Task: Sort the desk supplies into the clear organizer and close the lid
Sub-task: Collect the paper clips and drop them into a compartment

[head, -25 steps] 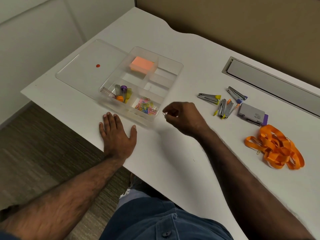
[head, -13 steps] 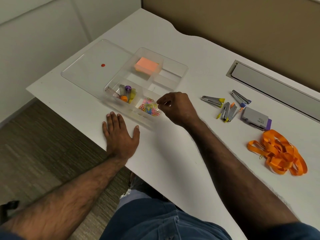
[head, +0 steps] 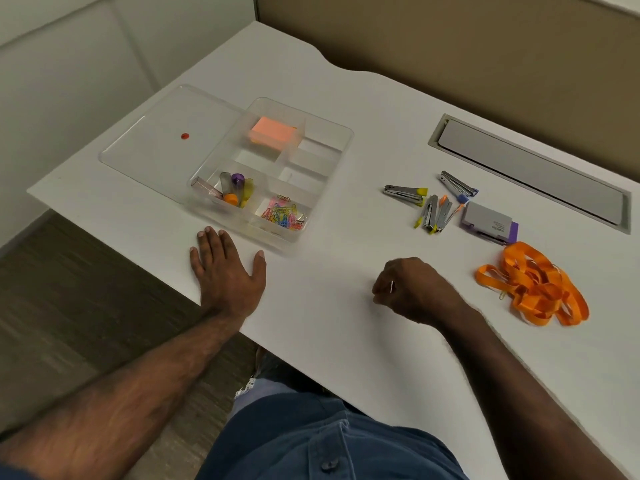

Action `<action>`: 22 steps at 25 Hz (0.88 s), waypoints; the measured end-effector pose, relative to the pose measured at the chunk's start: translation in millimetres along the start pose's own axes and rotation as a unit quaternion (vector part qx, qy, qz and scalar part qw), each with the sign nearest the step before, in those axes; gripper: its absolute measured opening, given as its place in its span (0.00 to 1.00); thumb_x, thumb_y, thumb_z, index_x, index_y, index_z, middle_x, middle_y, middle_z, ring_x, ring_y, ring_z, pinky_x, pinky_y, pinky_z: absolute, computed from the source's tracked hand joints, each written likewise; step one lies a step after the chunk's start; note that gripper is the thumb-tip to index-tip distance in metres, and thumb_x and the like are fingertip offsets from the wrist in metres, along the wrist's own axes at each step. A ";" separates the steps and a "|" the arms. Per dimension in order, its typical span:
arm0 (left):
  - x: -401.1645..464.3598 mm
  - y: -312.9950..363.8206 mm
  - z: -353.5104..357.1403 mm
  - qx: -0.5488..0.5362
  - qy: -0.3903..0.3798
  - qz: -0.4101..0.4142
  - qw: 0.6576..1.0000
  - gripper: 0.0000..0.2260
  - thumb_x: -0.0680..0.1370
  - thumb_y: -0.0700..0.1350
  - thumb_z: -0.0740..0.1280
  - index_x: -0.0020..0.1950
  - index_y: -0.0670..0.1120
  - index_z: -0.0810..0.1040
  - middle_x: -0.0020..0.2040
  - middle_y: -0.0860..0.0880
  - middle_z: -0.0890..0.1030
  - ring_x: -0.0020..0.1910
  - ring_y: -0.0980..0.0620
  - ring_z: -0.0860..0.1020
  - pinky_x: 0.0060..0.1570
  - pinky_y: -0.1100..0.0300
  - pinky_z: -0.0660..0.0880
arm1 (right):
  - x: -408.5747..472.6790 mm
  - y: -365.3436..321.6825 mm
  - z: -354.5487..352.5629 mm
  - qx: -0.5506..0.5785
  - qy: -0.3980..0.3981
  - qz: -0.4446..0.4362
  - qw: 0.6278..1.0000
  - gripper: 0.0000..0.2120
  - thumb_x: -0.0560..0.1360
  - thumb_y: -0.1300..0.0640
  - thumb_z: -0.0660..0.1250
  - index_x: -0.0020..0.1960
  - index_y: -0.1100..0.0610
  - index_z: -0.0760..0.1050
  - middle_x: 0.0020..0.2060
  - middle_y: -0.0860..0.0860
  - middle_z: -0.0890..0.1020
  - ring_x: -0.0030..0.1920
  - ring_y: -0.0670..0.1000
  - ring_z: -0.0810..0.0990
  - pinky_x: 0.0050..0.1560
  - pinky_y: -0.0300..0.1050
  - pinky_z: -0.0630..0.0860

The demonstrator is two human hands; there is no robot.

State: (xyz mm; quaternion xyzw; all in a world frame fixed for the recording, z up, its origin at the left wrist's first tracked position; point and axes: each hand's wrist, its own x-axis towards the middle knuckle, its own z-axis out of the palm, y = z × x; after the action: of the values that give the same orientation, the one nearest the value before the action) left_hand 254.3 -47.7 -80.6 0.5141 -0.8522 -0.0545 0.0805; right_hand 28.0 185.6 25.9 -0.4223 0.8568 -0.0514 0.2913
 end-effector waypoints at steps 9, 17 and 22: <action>-1.0 5.2 0.9 0.005 -0.007 0.010 1.000 0.41 0.81 0.68 0.48 0.83 0.37 0.55 0.84 0.36 0.55 0.84 0.40 0.51 0.82 0.39 0.51 | -28.0 18.1 21.8 -0.024 0.015 -0.014 1.000 0.06 0.77 0.47 0.73 0.53 0.43 0.86 0.47 0.41 0.80 0.49 0.47 0.79 0.47 0.43 0.77; -0.6 4.0 3.3 0.003 -0.003 0.009 1.000 0.41 0.81 0.68 0.48 0.82 0.37 0.56 0.84 0.37 0.55 0.84 0.40 0.52 0.82 0.40 0.51 | -29.5 15.8 24.6 -0.104 0.021 -0.068 0.992 0.08 0.77 0.51 0.68 0.52 0.44 0.85 0.48 0.41 0.80 0.48 0.47 0.80 0.42 0.41 0.72; -1.1 4.3 3.7 0.004 -0.001 0.009 1.000 0.41 0.81 0.67 0.49 0.82 0.37 0.57 0.83 0.36 0.56 0.84 0.40 0.52 0.82 0.39 0.51 | -29.5 7.9 29.1 -0.156 0.041 -0.075 0.984 0.08 0.75 0.52 0.63 0.47 0.50 0.81 0.45 0.46 0.80 0.45 0.52 0.81 0.40 0.43 0.73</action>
State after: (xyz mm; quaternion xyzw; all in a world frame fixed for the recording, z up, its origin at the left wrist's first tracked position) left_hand 250.4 -44.7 -83.6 0.5069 -0.8570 -0.0504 0.0781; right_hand 52.3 217.5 12.8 -0.5232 0.8314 0.0444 0.1820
